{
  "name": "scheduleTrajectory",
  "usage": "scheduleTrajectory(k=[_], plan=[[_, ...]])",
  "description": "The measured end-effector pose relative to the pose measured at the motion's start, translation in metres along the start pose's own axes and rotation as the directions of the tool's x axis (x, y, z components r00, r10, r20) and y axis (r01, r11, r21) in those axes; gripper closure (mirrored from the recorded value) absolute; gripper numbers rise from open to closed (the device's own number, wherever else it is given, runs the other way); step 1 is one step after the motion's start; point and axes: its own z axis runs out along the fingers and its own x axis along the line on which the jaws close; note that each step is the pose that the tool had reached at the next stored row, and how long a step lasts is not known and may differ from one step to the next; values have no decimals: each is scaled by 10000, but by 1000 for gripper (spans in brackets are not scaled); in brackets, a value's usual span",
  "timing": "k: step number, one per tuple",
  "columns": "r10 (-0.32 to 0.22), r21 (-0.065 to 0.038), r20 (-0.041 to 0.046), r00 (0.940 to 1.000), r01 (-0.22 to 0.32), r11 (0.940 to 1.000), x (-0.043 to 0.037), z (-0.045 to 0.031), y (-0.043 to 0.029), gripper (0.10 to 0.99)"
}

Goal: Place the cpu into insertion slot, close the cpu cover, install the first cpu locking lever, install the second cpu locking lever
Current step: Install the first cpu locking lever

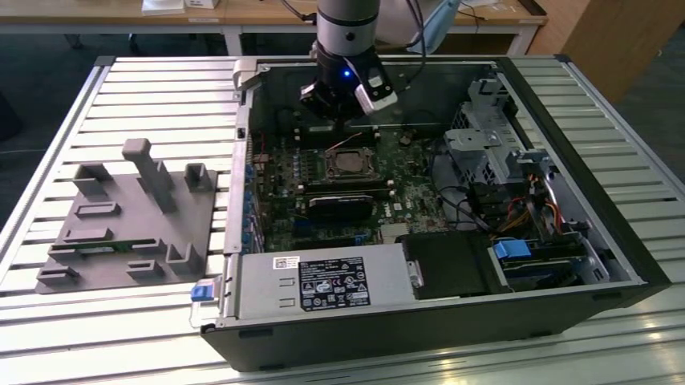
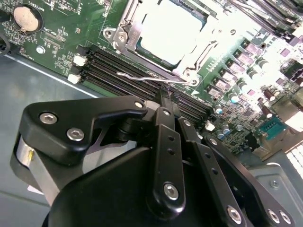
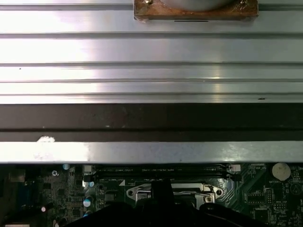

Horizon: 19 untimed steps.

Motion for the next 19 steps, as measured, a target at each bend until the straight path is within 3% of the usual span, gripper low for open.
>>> scheduleTrajectory(k=[19], plan=[[30, -1, 4, 10000, -30, 10000, -86, 55, 32, 980]])
